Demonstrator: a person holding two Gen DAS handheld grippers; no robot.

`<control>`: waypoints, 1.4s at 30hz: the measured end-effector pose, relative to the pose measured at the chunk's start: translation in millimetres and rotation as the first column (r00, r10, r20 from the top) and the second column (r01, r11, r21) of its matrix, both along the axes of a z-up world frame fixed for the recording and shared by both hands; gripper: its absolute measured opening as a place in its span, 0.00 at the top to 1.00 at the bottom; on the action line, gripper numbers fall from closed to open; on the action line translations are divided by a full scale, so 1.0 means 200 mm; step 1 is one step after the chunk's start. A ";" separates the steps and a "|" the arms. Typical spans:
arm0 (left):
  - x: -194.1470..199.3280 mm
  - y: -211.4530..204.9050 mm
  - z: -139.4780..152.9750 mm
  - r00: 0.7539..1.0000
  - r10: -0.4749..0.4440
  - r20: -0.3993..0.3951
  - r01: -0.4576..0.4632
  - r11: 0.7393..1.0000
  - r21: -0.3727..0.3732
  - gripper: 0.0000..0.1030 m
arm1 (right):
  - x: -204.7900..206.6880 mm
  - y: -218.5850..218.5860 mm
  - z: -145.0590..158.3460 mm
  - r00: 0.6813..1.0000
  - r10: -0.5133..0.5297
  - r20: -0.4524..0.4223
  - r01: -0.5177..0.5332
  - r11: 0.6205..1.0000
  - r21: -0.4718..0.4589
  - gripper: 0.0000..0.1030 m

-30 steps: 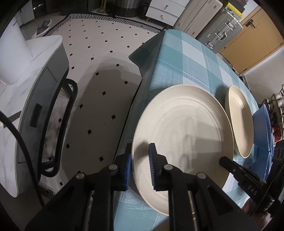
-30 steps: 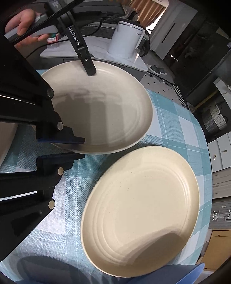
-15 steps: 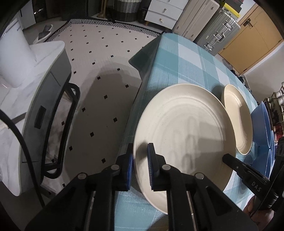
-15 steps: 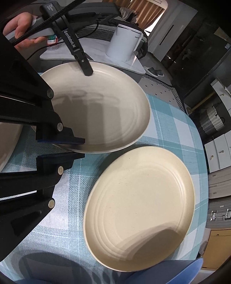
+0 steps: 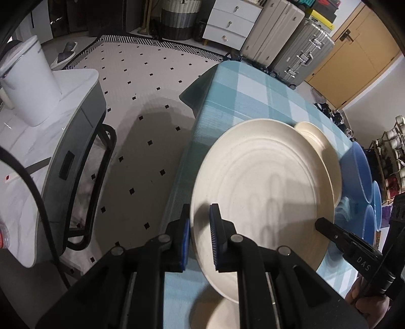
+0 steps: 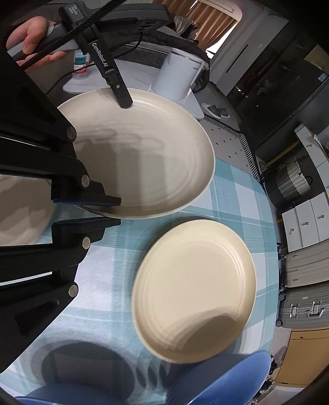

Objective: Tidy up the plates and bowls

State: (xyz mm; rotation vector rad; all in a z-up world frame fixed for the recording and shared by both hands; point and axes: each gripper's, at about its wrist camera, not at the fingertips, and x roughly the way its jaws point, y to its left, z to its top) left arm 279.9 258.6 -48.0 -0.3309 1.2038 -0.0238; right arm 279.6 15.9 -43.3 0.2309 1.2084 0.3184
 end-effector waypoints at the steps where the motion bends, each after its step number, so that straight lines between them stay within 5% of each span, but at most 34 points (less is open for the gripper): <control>1: -0.05 -0.01 0.03 1.000 0.001 0.006 -0.001 1.000 -0.008 0.89 | -0.04 -0.01 0.02 1.000 0.000 0.000 0.000 1.000 0.004 0.92; 9: -0.37 -0.14 0.18 0.999 -0.022 0.039 0.021 1.000 0.008 0.89 | -0.35 -0.13 0.17 0.999 0.034 0.012 -0.034 0.999 0.025 0.92; 19: -0.68 -0.24 0.01 0.999 0.014 -0.035 -0.014 1.000 0.005 0.89 | -0.70 -0.21 0.05 0.996 0.079 -0.031 -0.079 0.997 0.025 0.92; 27: -0.76 -0.28 -0.08 0.999 0.023 -0.046 -0.022 1.000 0.022 0.89 | -0.71 -0.26 -0.10 0.992 0.113 -0.058 -0.108 0.990 0.092 0.92; 42: -0.79 -0.31 -0.20 0.998 -0.012 -0.062 0.015 0.999 0.041 0.87 | -0.70 -0.22 -0.21 0.987 0.135 -0.087 -0.136 0.991 -0.005 0.92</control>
